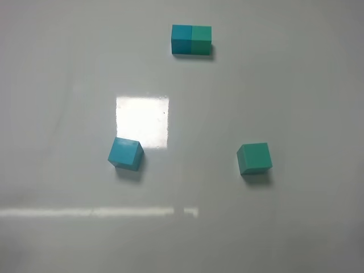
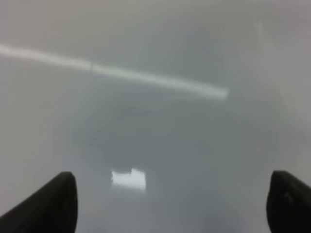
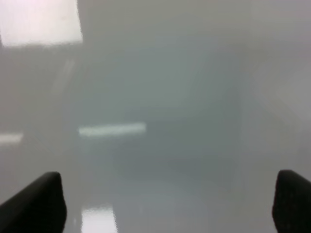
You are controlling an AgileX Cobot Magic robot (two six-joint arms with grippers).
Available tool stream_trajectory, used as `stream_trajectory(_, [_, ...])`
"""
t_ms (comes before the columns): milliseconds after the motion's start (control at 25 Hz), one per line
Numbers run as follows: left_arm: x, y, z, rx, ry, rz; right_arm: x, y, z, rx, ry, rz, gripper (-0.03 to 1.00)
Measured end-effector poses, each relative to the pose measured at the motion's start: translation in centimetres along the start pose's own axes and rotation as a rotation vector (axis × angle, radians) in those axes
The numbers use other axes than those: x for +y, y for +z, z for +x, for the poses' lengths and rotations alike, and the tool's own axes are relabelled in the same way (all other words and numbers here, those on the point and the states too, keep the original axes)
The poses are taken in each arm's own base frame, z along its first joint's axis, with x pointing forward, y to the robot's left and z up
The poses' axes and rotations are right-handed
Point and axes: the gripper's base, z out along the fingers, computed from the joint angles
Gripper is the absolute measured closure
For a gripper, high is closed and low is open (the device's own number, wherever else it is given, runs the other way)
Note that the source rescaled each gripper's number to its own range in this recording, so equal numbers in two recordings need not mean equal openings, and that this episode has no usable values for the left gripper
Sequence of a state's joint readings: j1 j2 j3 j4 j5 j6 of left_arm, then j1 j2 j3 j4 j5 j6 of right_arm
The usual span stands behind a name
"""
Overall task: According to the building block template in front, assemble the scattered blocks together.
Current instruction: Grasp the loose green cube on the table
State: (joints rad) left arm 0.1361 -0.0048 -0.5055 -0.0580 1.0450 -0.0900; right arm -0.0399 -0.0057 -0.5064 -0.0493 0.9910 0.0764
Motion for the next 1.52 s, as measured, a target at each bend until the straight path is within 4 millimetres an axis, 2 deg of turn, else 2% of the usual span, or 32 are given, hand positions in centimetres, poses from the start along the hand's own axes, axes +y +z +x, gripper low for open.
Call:
stream_trajectory(280, [0.03,-0.02,0.01,0.007,0.025,0.051,0.00,0.00,0.00,0.000,0.003,0.000,-0.03])
stream_trajectory(1520, [0.03,-0.02,-0.01,0.006,0.027,0.053,0.00,0.00,0.00,0.000,0.002,0.000,0.00])
